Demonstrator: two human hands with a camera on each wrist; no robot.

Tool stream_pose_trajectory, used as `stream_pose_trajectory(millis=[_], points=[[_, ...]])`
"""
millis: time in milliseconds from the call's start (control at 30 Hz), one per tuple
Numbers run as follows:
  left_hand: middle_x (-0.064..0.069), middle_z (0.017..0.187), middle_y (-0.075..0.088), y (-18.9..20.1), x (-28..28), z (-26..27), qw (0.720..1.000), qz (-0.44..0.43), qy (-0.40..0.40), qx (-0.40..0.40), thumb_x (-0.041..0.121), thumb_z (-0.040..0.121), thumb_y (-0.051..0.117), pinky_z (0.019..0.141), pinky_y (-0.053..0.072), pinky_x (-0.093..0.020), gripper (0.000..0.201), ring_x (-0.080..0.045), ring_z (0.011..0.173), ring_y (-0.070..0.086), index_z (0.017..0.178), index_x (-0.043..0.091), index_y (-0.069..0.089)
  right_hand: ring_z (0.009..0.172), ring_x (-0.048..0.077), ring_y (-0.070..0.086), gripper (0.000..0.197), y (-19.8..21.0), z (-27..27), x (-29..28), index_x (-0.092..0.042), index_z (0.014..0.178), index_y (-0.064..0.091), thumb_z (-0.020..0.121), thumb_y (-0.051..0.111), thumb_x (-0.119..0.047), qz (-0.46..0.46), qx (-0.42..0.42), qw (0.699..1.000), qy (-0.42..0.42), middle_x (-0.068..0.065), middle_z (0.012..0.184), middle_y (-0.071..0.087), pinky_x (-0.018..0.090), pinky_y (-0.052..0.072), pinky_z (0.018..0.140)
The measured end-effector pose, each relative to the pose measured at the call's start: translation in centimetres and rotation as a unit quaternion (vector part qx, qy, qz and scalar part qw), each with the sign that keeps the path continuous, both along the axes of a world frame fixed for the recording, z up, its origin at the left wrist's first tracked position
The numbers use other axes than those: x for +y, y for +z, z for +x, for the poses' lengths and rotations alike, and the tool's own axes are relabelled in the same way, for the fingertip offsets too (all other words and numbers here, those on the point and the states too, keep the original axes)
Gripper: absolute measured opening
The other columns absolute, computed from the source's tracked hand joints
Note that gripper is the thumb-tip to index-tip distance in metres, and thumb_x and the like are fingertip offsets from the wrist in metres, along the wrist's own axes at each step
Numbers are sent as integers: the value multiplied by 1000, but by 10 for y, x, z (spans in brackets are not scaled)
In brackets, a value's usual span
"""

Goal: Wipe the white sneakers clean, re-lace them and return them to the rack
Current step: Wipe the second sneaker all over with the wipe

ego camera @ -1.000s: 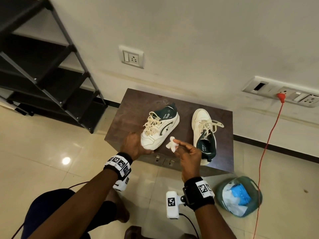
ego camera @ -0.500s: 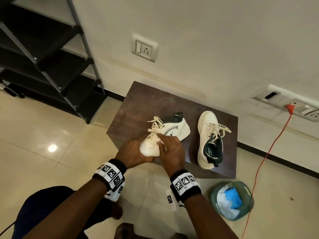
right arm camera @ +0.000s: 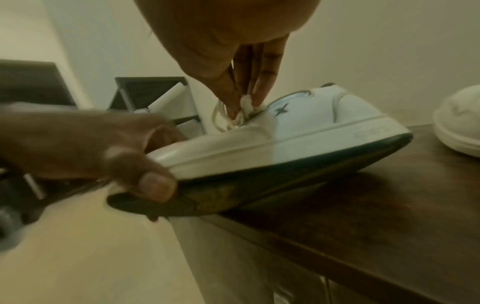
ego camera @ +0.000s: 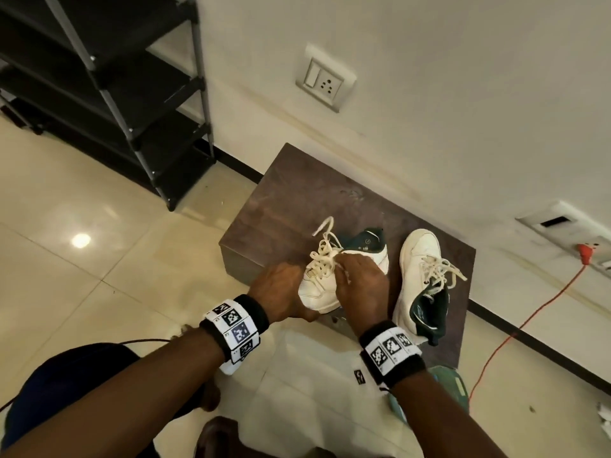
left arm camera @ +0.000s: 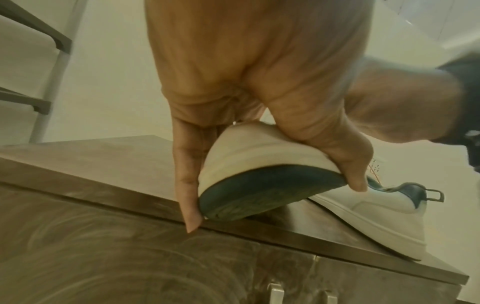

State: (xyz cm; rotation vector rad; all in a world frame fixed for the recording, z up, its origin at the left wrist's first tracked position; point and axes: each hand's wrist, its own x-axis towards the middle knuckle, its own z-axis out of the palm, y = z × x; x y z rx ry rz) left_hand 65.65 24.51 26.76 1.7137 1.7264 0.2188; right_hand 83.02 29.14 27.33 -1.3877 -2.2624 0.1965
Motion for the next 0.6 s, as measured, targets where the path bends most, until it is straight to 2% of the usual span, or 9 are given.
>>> stream_pose_trajectory(millis=[67, 133, 200, 233, 367, 400, 500, 533, 600], points=[[-4, 103, 74, 3, 4, -2, 1000, -10, -1, 0, 57, 65, 87, 80, 54, -33, 59, -25, 93, 68, 103, 16, 68, 79, 28, 67, 13, -2, 6, -5, -10, 93, 75, 81, 75, -5, -1, -1, 1000, 28, 8, 88, 72, 37, 53, 68], [-2, 100, 73, 4, 5, -5, 1000, -12, 3, -6, 58, 64, 88, 74, 48, -29, 58, -23, 91, 67, 98, 18, 65, 81, 29, 67, 13, -1, 20, 12, -8, 97, 75, 85, 71, -7, -5, 52, 998, -21, 9, 92, 72, 43, 56, 70], [-1, 97, 72, 4, 4, -7, 1000, -16, 5, -8, 60, 61, 88, 70, 42, -26, 56, -21, 87, 65, 88, 23, 56, 81, 30, 67, 15, -1, 28, 26, -8, 99, 76, 87, 68, -8, -3, 94, 994, -64, 9, 94, 71, 47, 57, 69], [-2, 96, 72, 4, 4, -7, 1000, -17, 5, -9, 60, 61, 88, 69, 42, -26, 56, -20, 83, 63, 86, 24, 53, 80, 30, 67, 14, 0, 25, 25, -7, 98, 77, 86, 69, -7, -1, 96, 994, -59, 10, 94, 71, 45, 57, 69], [-2, 89, 74, 9, 8, -4, 1000, -27, -6, -14, 60, 61, 88, 67, 47, -26, 53, -22, 80, 68, 89, 19, 69, 76, 28, 65, 10, -2, -1, -25, -6, 89, 77, 86, 69, -10, -30, 5, 998, 60, 9, 84, 69, 34, 54, 65], [-2, 88, 74, 9, 8, -3, 999, -30, -8, -14, 60, 60, 88, 66, 47, -26, 53, -23, 80, 68, 89, 19, 69, 76, 28, 65, 13, 0, 0, -24, -6, 88, 77, 87, 66, -12, -39, 4, 997, 61, 9, 84, 69, 34, 53, 65], [-2, 90, 73, 8, 8, -4, 1000, -26, 1, -10, 56, 59, 90, 66, 47, -27, 54, -24, 82, 68, 88, 19, 65, 80, 29, 67, 16, 6, 16, 16, -7, 90, 78, 84, 64, -6, -30, 70, 996, -46, 10, 89, 69, 33, 54, 71], [-3, 92, 73, 8, 7, -4, 1000, -29, 2, -9, 55, 60, 90, 66, 47, -28, 54, -24, 83, 67, 90, 18, 64, 82, 30, 67, 17, 9, 22, 29, -8, 93, 78, 84, 65, -3, -27, 73, 994, -79, 11, 92, 69, 35, 55, 74], [-3, 95, 73, 8, 6, -4, 999, -31, 6, -8, 55, 61, 90, 69, 49, -29, 57, -25, 86, 67, 94, 17, 65, 86, 32, 66, 18, 9, 23, 33, -8, 98, 77, 85, 65, -2, -35, 45, 994, -96, 12, 97, 66, 38, 56, 77]])
